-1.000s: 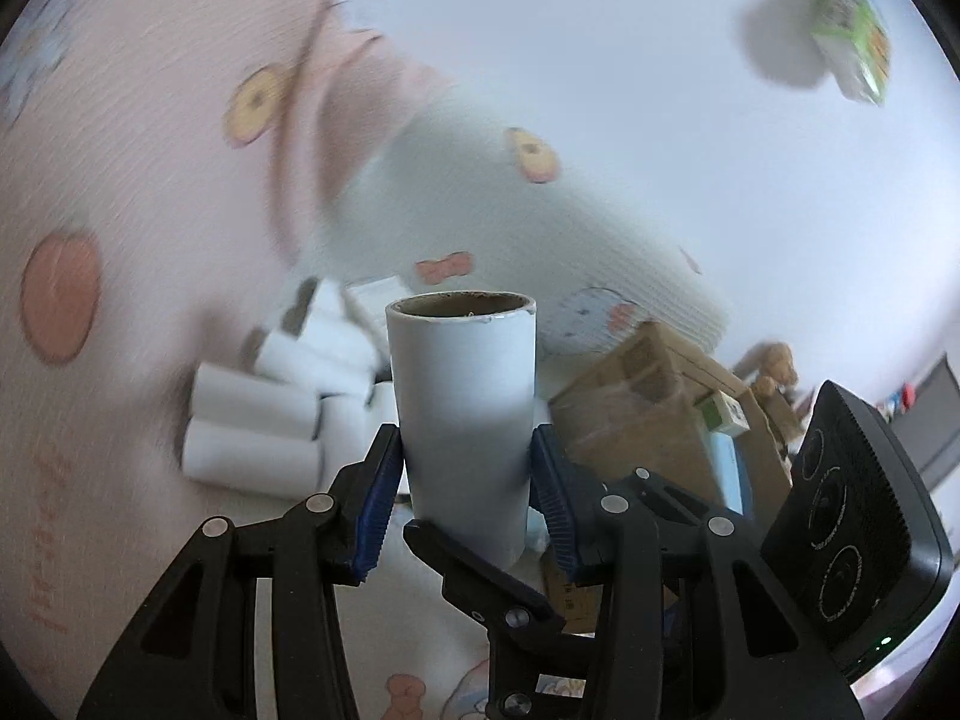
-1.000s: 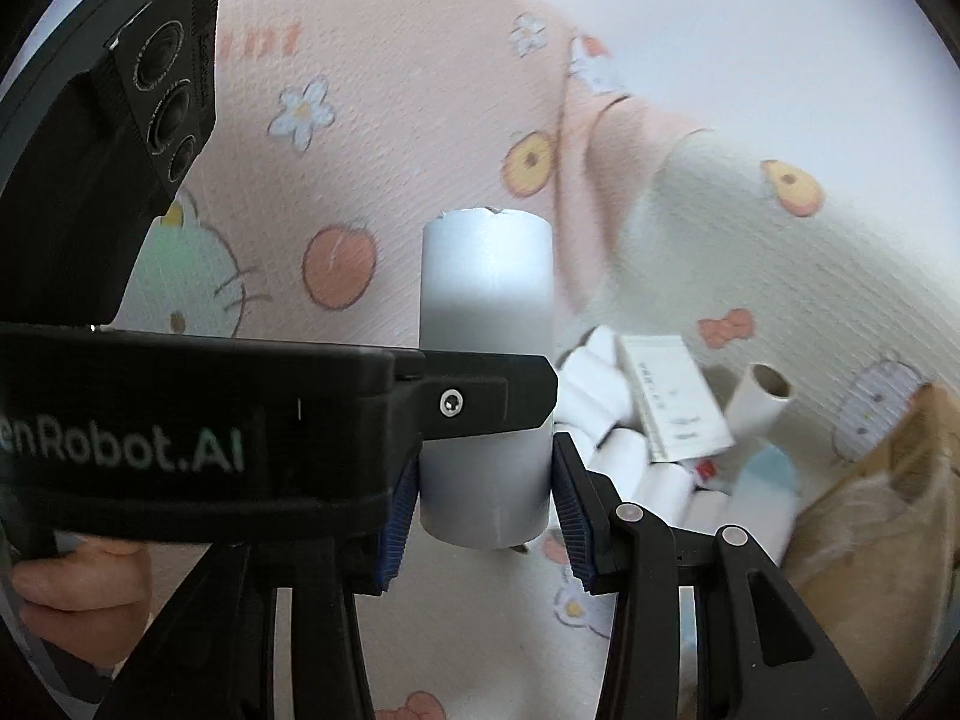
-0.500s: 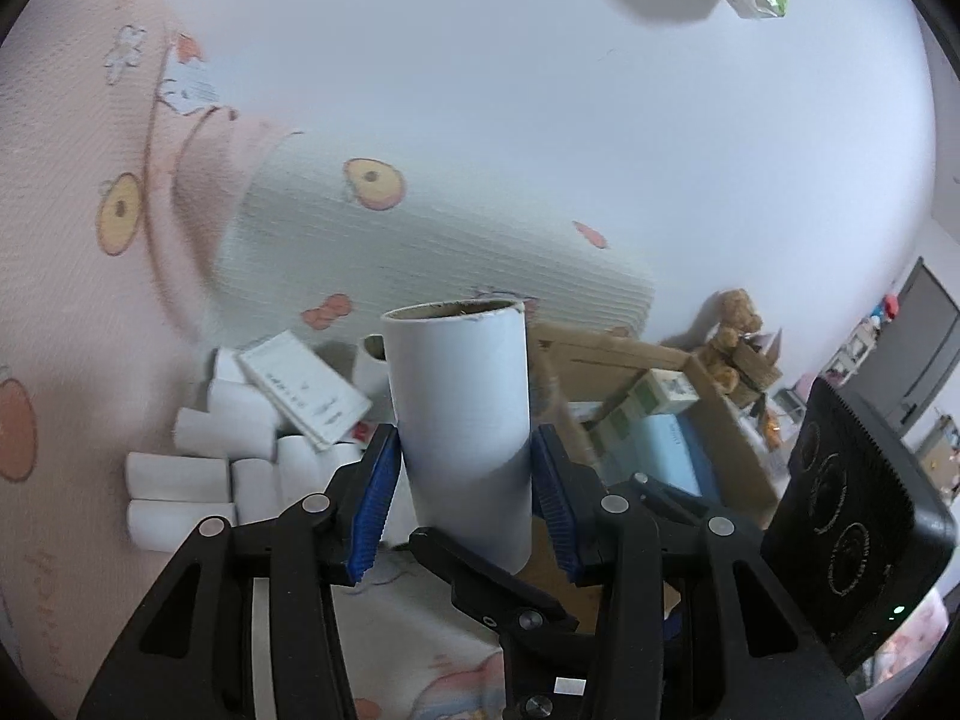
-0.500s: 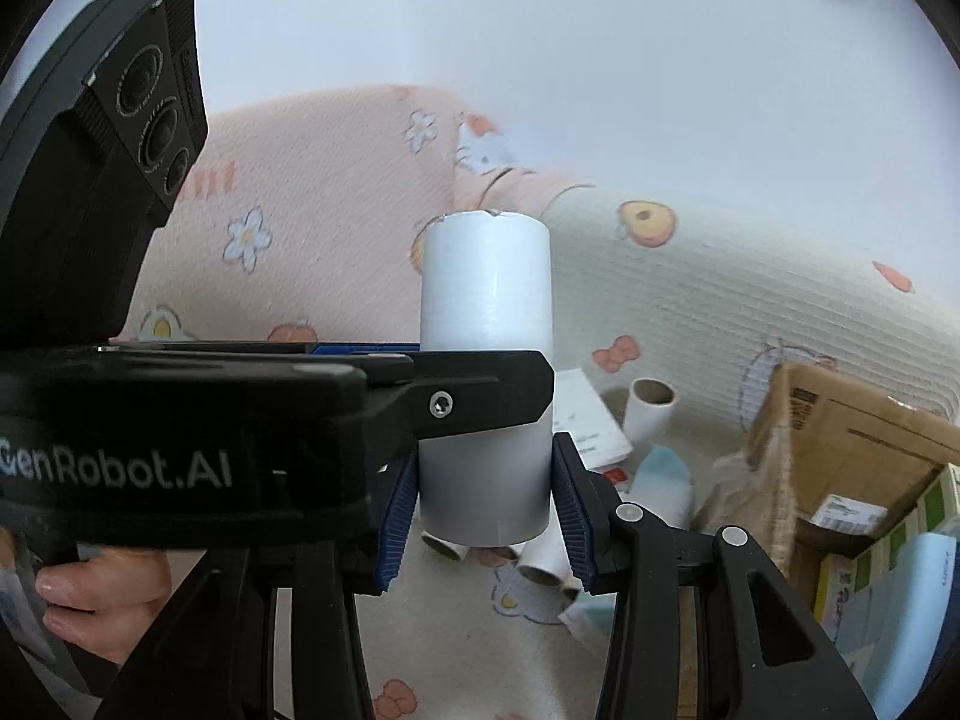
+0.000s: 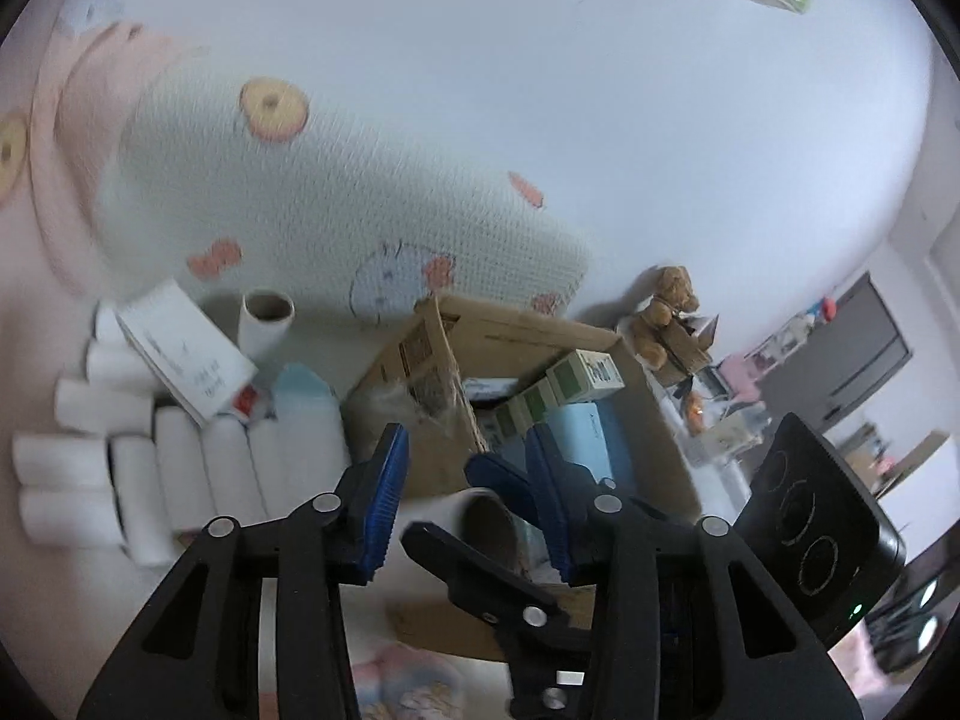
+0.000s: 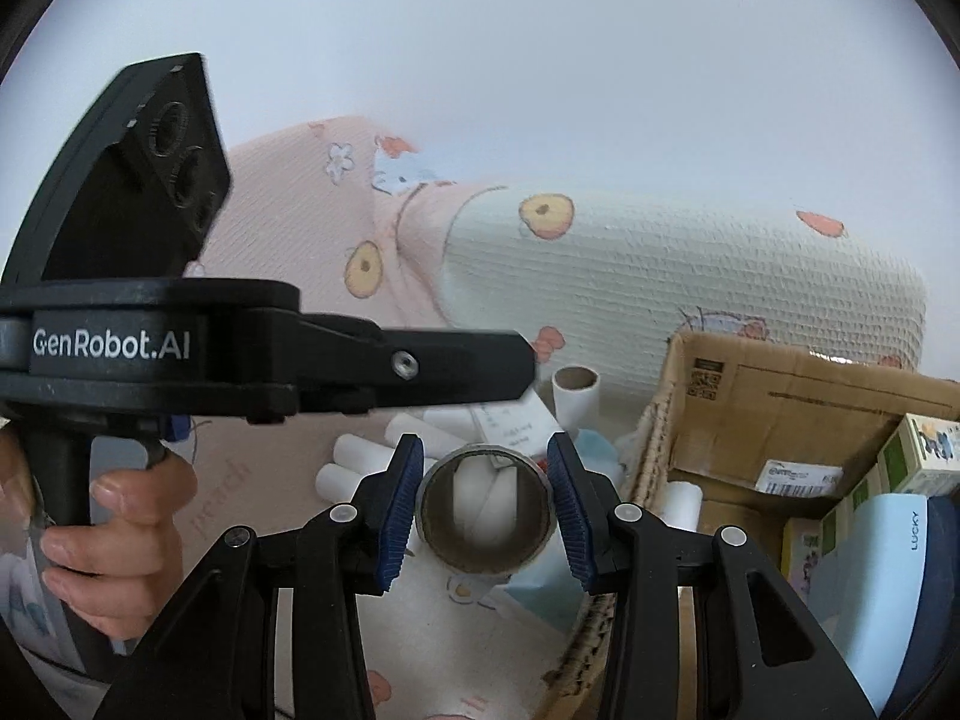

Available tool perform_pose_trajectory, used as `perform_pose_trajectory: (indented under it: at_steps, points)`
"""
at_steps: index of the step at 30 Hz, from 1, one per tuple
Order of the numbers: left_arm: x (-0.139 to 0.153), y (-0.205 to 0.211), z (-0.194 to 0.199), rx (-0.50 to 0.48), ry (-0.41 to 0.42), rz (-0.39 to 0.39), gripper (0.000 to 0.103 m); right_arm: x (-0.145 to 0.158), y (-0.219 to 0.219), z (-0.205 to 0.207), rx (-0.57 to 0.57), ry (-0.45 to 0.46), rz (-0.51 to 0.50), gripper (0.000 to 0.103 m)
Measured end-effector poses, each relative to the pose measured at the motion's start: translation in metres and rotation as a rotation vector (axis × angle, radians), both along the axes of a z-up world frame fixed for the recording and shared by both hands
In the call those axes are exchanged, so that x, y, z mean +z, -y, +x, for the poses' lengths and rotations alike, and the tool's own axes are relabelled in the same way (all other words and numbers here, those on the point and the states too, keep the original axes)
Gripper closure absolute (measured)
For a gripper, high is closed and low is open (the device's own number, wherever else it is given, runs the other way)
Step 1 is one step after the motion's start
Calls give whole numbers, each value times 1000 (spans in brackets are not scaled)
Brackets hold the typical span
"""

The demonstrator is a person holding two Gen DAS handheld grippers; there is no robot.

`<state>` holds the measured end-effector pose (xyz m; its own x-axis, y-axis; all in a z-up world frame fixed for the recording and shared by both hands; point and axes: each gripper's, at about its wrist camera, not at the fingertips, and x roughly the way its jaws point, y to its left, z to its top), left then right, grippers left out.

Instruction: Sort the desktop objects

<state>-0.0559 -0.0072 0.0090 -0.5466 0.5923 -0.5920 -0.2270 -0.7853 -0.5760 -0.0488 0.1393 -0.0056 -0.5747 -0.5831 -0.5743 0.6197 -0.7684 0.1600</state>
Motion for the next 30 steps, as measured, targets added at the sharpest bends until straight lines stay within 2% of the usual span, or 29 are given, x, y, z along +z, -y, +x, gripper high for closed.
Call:
perform_pose_trajectory:
  at_steps: [1,2,3,9,15,20,23,25,27,30]
  points:
    - [-2,1,0,19,-5,-9,59,-1,4,3,-11,2,15,68]
    - [-3,4,1,37,-8,-27,59,-2,9,1,-8,11,36,83]
    - [-5,7,1,63,-12,-59,59,-3,12,-3,-11,28,53,92]
    - [-30,30,7,137,25,-143,59,1,16,-16,-44,76,60,92]
    - [-52,40,17,136,21,-210,59,2,23,-5,-5,45,111,92]
    - [-76,41,38,86,-36,-186,59,-4,22,9,35,-4,117,92]
    - [-92,33,53,63,-87,-221,59,-6,11,28,62,-48,98,92]
    - [-104,26,61,22,-110,-221,59,-9,7,38,53,-89,123,92]
    - [-116,23,65,-19,-95,-191,59,-14,5,52,61,-127,142,92]
    - [-135,19,67,-63,-55,-151,59,-20,2,73,87,-136,156,92]
